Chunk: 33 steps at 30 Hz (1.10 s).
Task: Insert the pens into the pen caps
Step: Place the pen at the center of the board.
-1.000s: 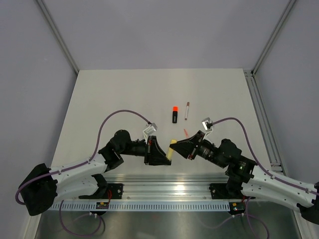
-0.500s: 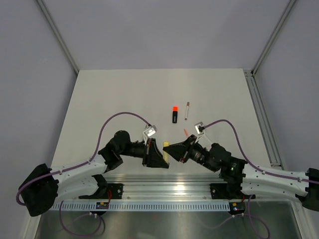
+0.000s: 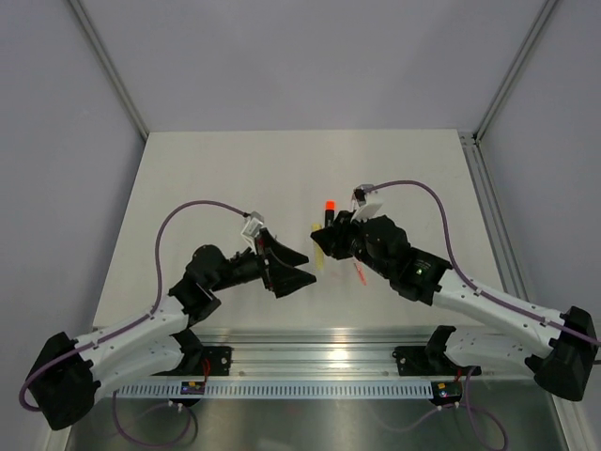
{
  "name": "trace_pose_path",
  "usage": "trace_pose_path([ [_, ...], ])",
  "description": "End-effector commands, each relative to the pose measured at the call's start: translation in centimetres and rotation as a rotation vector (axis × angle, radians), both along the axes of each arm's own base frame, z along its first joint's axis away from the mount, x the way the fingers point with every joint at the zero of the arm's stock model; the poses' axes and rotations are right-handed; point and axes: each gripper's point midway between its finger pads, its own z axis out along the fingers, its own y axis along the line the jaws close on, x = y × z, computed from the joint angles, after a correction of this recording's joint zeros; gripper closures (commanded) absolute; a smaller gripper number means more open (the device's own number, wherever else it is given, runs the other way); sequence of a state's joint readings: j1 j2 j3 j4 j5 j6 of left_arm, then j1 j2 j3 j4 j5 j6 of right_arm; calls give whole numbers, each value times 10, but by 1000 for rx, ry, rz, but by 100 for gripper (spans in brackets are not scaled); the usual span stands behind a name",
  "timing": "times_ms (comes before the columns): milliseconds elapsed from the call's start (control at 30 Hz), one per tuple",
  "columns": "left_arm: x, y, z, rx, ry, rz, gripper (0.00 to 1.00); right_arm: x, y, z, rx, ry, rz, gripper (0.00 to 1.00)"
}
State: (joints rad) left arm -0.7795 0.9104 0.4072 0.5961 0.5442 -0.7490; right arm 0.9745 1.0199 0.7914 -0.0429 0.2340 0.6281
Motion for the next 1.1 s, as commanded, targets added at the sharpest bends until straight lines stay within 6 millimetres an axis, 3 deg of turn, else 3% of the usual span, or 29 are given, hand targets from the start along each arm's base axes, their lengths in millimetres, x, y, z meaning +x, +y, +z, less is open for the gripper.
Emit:
trace_pose_path([
  [0, 7, 15, -11, 14, -4, 110, 1, 34, -1, 23, -23, -44, -14, 100],
  [33, 3, 20, -10, 8, -16, 120, 1, 41, 1, 21, -22, -33, -8, 100],
  [67, 3, 24, -21, 43, 11, 133, 1, 53, 5, 5, -54, -3, -15, 100],
  [133, 7, 34, -33, 83, 15, 195, 1, 77, 5, 0, -54, 27, -27, 100],
  [167, 6, 42, -39, 115, 23, 222, 1, 89, 11, -27, -96, 80, -31, 100],
  [233, 18, 54, -40, 147, 1, 320, 1, 111, 19, -31, -98, 104, -32, 100],
  [267, 21, 62, -45, 173, 6, 362, 1, 121, 25, -60, -144, 157, -33, 100],
  [300, 30, 70, -48, 192, 7, 434, 1, 132, 31, -55, -143, 158, -36, 100],
  [433, 42, 85, -56, 246, -8, 531, 1, 169, 40, -94, -199, 248, -51, 100],
  [467, 46, 88, -59, 260, -7, 556, 1, 176, 43, -116, -224, 286, -52, 100],
  [500, 47, 89, -61, 271, -5, 564, 1, 184, 47, -114, -220, 290, -55, 100],
  [533, 48, 89, -64, 280, -8, 567, 1, 189, 49, -118, -226, 296, -54, 100],
  [567, 49, 91, -68, 292, -5, 575, 1, 193, 49, -136, -251, 325, -61, 100],
  [633, 54, 94, -73, 315, -9, 601, 1, 204, 50, -138, -267, 325, -80, 100],
  [667, 55, 95, -75, 322, -8, 608, 1, 207, 49, -154, -289, 348, -86, 100],
  [700, 56, 95, -75, 325, -11, 611, 1, 211, 50, -154, -297, 356, -89, 99],
  [767, 57, 95, -77, 330, -17, 613, 1, 215, 48, -172, -324, 391, -94, 98],
  [967, 57, 95, -80, 336, -23, 610, 1, 224, 41, -192, -384, 412, -143, 87],
  [1067, 56, 94, -80, 333, -27, 602, 1, 224, 38, -196, -393, 417, -155, 76],
])
